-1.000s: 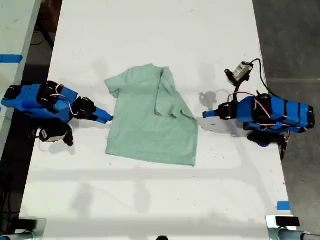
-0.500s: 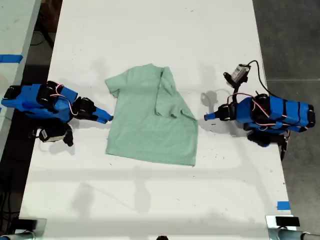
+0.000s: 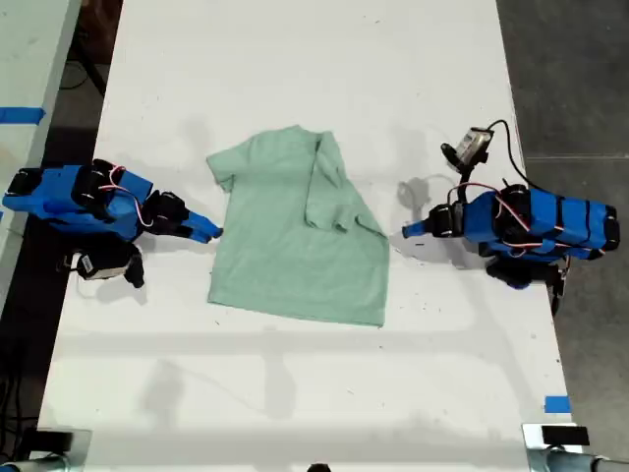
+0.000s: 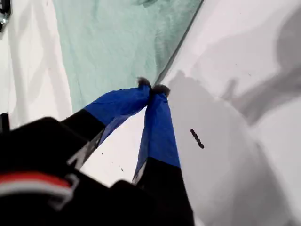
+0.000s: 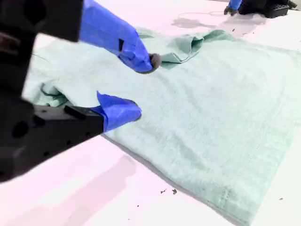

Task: Fold t shirt

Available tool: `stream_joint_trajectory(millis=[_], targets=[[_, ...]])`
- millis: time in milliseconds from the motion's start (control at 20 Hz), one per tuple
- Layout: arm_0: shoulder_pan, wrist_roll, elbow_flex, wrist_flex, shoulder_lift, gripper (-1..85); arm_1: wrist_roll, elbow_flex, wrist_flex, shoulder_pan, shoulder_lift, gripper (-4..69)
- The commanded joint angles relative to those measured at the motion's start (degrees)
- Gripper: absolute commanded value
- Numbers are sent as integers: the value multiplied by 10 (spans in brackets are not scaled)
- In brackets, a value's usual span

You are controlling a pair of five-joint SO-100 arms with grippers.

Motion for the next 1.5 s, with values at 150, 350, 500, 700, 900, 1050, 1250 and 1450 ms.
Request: stream_joint_trajectory(millis=[150, 350, 500, 700, 900, 1050, 1250, 1450], targets=[[-8, 7, -1, 1, 4, 128, 9, 30, 3, -1, 11, 15], [-8, 8, -1, 1, 4, 128, 8, 30, 3, -1, 11, 15], [-8, 8, -1, 1, 4, 128, 10, 29, 3, -3, 11, 15], [-8, 8, -1, 1, 4, 128, 7, 27, 3, -6, 11, 15], [-8, 8, -1, 1, 4, 128, 5, 25, 3, -10, 11, 15], [-8, 8, -1, 1, 4, 128, 4, 25, 3, -10, 11, 15], [-8, 8, -1, 1, 4, 128, 8, 25, 4, -11, 11, 15], [-8, 8, -1, 1, 4, 128, 9, 25, 4, -11, 11, 15]])
